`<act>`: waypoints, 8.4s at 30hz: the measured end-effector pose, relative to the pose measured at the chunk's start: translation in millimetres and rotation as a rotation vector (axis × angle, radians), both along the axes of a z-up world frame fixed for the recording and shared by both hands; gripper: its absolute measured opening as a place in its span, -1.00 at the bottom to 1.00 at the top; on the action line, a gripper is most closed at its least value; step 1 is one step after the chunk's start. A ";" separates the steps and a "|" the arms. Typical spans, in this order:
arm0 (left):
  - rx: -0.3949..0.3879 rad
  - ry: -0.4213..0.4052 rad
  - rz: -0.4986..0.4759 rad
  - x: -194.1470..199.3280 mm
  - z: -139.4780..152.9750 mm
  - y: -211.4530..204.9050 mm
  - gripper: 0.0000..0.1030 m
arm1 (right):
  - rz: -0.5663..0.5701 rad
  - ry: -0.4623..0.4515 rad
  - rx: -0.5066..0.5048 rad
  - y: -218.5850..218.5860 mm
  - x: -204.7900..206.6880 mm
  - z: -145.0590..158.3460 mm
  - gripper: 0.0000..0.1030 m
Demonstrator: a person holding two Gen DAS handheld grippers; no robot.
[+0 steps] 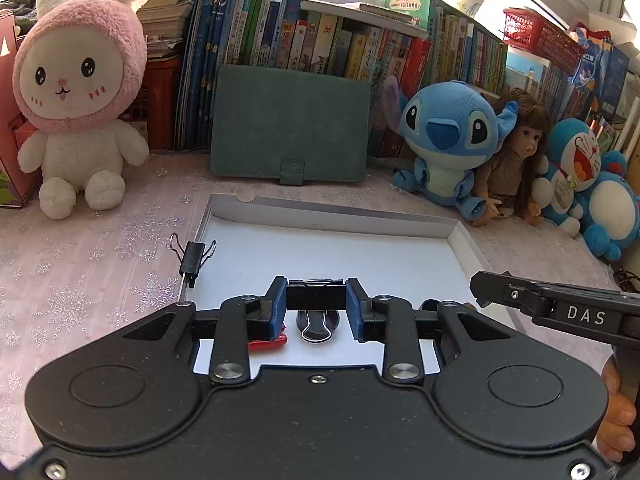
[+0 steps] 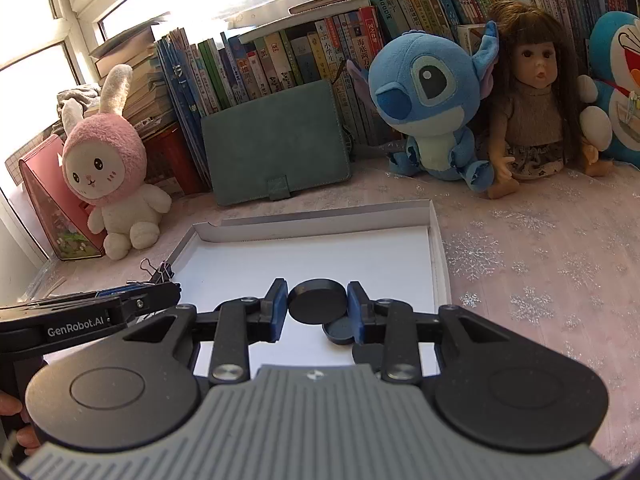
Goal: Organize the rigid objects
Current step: 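Carry the binder clip and black disc into the tray with both grippers, then open the left gripper to drop the clip while the right gripper releases the disc, then withdraw both open grippers from the tray toward the table, then lower the right gripper onto the brown acorn and close it, then grasp a blue hair clip with the left gripper while the right gripper holds the acorn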
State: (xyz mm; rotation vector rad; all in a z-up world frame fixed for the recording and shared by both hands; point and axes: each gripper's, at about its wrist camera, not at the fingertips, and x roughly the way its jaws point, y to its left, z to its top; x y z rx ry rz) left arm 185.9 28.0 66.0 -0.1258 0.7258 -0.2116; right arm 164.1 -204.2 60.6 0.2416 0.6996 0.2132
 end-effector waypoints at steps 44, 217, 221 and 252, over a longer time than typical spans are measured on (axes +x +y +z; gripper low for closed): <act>0.137 0.072 0.062 40.9 -55.7 -1.6 -0.41 | 0.142 0.018 -0.087 47.6 22.9 -59.1 -0.27; 0.183 -0.067 0.047 -191.3 -69.2 5.0 -0.30 | 0.288 -0.186 -0.228 26.7 -190.5 -68.4 -0.51; 0.171 -0.064 0.075 -190.5 -68.6 10.2 -0.31 | 0.286 -0.185 -0.227 26.6 -190.3 -68.4 -0.51; 0.085 -0.069 -0.001 -181.4 -70.7 -29.0 -0.33 | 0.243 -0.186 -0.230 20.2 -189.5 -68.1 -0.51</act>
